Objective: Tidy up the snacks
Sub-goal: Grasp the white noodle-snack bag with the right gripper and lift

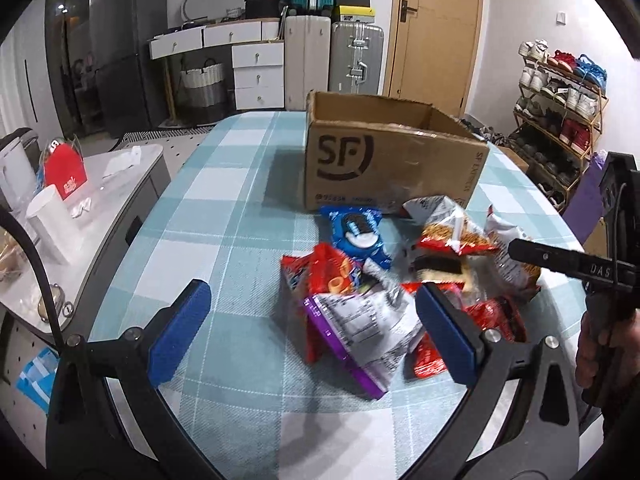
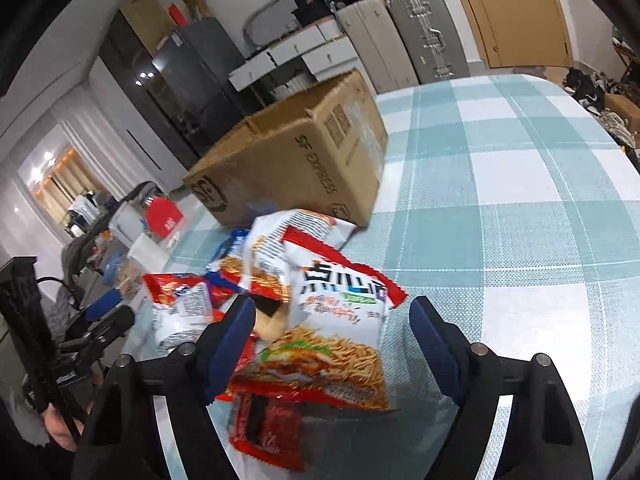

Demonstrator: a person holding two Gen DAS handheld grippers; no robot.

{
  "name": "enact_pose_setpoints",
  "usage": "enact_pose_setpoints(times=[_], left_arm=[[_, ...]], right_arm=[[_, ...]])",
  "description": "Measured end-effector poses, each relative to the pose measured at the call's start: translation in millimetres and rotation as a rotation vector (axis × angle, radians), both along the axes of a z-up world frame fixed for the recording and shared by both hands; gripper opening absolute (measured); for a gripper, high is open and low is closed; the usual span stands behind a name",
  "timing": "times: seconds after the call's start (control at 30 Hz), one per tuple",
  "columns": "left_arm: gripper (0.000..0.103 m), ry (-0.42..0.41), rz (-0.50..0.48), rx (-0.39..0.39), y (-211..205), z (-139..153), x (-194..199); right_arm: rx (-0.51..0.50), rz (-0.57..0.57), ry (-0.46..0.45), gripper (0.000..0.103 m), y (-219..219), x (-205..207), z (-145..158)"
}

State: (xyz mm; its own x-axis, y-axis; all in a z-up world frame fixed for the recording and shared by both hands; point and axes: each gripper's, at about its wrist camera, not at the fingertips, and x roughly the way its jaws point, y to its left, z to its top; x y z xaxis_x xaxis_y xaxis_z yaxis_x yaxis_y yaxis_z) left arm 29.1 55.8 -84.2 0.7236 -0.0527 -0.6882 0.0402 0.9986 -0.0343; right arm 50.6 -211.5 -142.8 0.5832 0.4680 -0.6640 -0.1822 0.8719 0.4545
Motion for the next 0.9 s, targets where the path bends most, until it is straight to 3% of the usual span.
enact_pose_setpoints(times=[0.37, 0.6, 0.9], left_arm=[[0.102, 0.039, -0.012, 0.032, 2.2, -13.2, -6.7], [0.102, 0.055, -0.022, 0.074, -1.7, -17.7, -10.7], [0.102, 0.071, 0.005, 0.037, 14.2, -17.7, -12.5]], right_arm=[[0.029, 0.016, 0.062, 0.077, 7.7, 9.9, -12.8], [0.013, 0.048, 0.063, 0.056, 14.4, 7.1, -14.6], [0.039, 0.05, 0.013, 0.05, 3.7, -8.3, -6.5]])
